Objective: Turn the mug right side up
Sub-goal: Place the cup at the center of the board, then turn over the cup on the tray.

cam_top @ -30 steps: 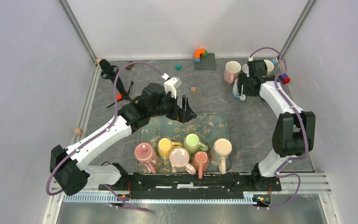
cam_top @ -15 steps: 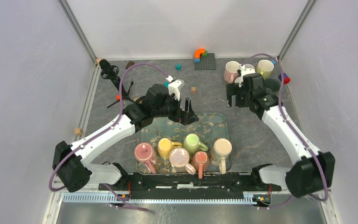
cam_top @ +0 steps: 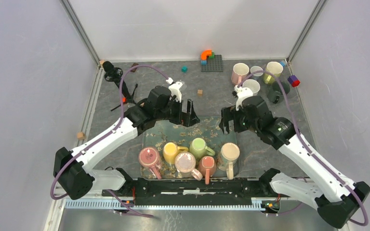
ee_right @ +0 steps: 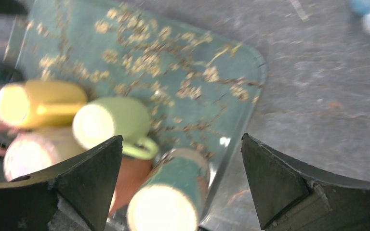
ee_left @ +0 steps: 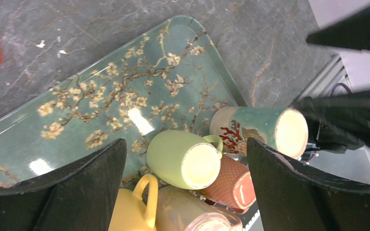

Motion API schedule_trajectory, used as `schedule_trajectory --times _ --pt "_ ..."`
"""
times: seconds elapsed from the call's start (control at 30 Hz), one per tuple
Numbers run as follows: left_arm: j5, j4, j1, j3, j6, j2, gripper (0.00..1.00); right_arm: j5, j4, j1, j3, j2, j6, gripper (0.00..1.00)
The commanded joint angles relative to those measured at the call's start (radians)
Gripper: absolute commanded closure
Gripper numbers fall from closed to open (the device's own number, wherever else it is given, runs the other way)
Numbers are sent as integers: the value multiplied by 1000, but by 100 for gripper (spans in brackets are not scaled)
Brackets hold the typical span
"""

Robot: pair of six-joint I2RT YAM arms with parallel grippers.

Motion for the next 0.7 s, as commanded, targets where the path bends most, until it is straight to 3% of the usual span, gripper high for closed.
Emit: schedule_trajectory --times 0.0,0.13,0.23,0.67 --pt "-49 -30 24 35 16 -46 0 24 -116 159 23 -19 108 2" --pt "-58 -51 37 47 29 -43 0 139 -253 309 85 -2 164 2" --pt "-58 -59 42 53 32 -43 0 188 -345 342 134 -9 188 2" --pt "-39 -53 50 50 40 -20 0 160 -527 451 114 -68 296 2"
